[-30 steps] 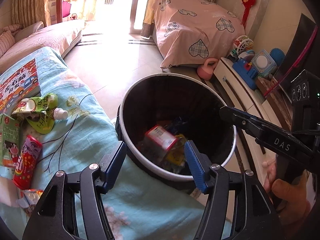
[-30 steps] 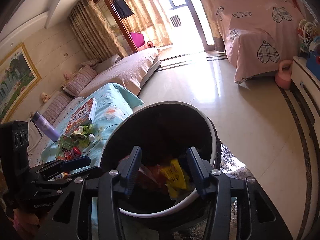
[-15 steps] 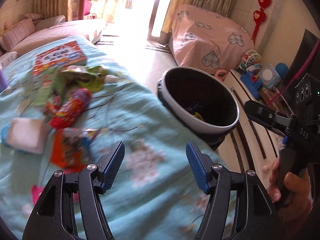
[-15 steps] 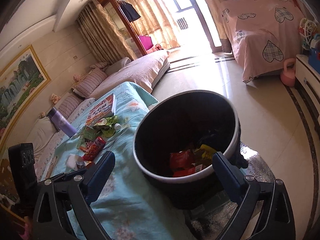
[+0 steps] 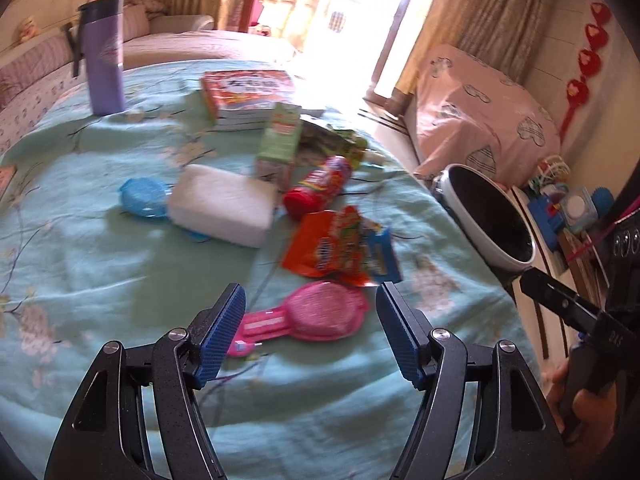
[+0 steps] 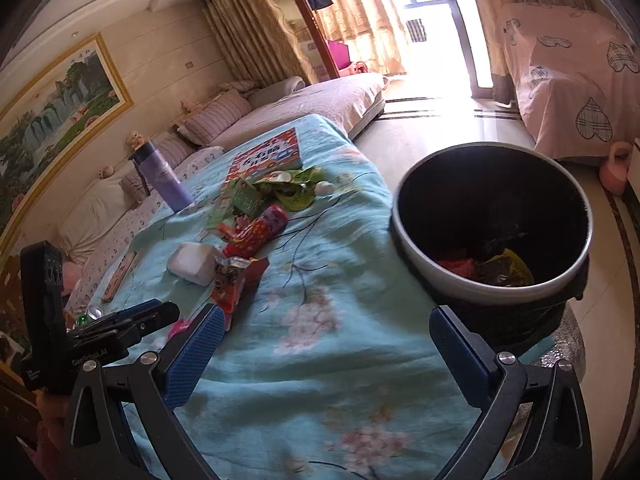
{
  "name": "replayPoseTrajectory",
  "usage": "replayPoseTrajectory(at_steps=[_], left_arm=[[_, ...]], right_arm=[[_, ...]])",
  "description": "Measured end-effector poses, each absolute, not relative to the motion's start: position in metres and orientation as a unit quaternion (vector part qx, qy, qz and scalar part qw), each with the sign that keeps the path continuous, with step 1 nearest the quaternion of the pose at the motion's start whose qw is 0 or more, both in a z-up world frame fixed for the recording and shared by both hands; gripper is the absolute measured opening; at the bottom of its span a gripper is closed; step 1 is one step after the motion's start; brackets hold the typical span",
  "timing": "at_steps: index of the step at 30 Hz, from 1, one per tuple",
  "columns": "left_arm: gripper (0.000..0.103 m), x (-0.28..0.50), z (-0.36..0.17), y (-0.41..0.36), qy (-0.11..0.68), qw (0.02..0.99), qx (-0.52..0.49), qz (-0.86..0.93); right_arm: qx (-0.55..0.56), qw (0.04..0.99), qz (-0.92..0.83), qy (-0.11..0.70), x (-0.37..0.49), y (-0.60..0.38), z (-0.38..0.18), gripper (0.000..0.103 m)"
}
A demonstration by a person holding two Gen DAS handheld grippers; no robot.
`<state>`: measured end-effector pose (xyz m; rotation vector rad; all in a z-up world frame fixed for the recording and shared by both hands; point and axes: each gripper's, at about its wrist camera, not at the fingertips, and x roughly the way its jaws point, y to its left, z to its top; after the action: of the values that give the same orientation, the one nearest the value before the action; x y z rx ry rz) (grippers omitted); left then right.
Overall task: Collect trash
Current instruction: 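Move both open tools back over the remaining trash on the table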
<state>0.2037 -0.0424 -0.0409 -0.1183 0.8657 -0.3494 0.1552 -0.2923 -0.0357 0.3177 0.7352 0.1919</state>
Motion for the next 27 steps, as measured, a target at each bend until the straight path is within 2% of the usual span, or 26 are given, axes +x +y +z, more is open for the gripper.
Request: replayPoseTrajectory(at_steps=[5,15,20,27], left_arm=[[0.075,0.206,-0.045,-0.018,0.418,0.894,-0.064,-0.150],[0.078,0.230,-0.051,-0.002,0.423,0.894,-0.048,-0.140],[0.078,0.249,-0.054,-0.002,0.427,0.893,-0.034,-0.138],[0.082,0.276,-0.056,-0.008,0.434,0.890,-0.020,-0.138]], right_arm=[[0.152,0.911,0.112,0.366,0.162,-0.264,-0.043,0.103],[0.169,0.901,0.140,0.374,0.186,-0.239,-0.059,0.101],[0.186,0.891,0.142,0.389,0.204,-0.235,-0.070,0.081],[0.209,0.875,0.160,0.406,0.226,-0.226,-0.078,0.074]])
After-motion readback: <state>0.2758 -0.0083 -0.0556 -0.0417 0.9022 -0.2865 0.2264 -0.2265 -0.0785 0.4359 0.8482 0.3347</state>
